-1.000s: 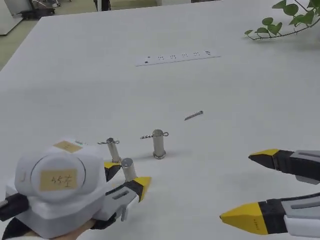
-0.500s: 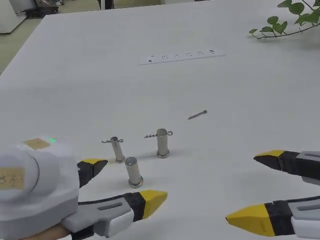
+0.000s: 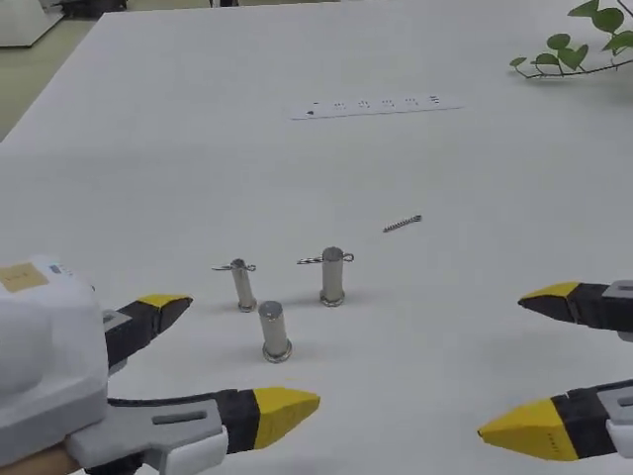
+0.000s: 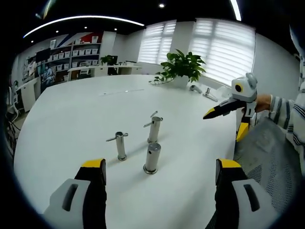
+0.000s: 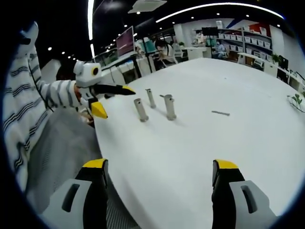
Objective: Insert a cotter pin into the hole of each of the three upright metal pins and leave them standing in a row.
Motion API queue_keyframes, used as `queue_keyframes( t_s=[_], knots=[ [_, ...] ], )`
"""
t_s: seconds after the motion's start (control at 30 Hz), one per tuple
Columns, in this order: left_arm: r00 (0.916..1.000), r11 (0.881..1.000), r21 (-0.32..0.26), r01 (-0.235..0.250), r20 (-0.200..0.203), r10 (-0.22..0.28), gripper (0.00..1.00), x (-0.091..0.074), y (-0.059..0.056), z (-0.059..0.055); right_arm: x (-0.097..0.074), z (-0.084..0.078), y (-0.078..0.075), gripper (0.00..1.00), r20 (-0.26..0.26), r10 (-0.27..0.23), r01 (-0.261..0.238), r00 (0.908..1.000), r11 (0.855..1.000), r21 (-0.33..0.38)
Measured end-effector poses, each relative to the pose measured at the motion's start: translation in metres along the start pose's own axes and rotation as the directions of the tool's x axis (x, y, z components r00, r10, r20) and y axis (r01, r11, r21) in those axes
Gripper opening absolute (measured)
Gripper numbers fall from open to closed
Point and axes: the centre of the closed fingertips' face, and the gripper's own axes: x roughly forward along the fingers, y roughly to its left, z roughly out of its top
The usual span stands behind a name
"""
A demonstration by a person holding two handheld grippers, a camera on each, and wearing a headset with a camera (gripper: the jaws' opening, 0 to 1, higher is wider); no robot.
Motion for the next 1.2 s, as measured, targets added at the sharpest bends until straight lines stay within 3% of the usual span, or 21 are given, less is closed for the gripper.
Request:
queue_keyframes(
  t_s=[0.33, 0.47, 0.53, 0.63, 0.77, 0.9, 1.2],
  knots=[
    [0.9990, 0.999, 0.016, 0.035, -0.029, -0.034, 0.99, -0.004, -0.004, -0.012, -0.001, 0.015, -0.017, 0.92, -0.067, 0.004, -0.010, 0.9977, 0.995, -0.096],
    [0.9987, 0.999, -0.005, 0.042, -0.029, -0.042, 0.99, -0.008, -0.003, -0.013, -0.001, 0.023, -0.025, 0.92, -0.098, 0.006, -0.021, 0.9952, 0.989, -0.147],
    [0.9972, 0.999, -0.028, 0.045, -0.058, -0.047, 1.00, -0.009, -0.002, -0.019, 0.001, 0.028, -0.032, 0.92, -0.120, 0.006, -0.027, 0.9928, 0.984, -0.176],
    [0.9982, 0.999, -0.017, 0.031, -0.051, -0.032, 1.00, -0.011, 0.001, -0.019, 0.004, 0.035, -0.043, 0.90, -0.150, -0.013, -0.021, 0.9886, 0.975, -0.221],
    [0.9979, 0.999, -0.021, 0.032, -0.056, -0.033, 1.00, -0.013, 0.002, -0.021, 0.010, 0.043, -0.052, 0.89, -0.166, 0.004, -0.044, 0.9861, 0.970, -0.238],
    [0.9972, 0.998, -0.040, 0.046, -0.057, -0.048, 1.00, -0.015, -0.002, -0.024, 0.019, 0.050, -0.061, 0.86, -0.203, 0.017, -0.074, 0.9790, 0.957, -0.279],
    [0.9975, 0.996, -0.075, 0.038, -0.057, -0.042, 1.00, -0.018, -0.003, -0.026, 0.036, 0.066, -0.080, 0.80, -0.235, 0.032, -0.112, 0.9715, 0.936, -0.334]
  ],
)
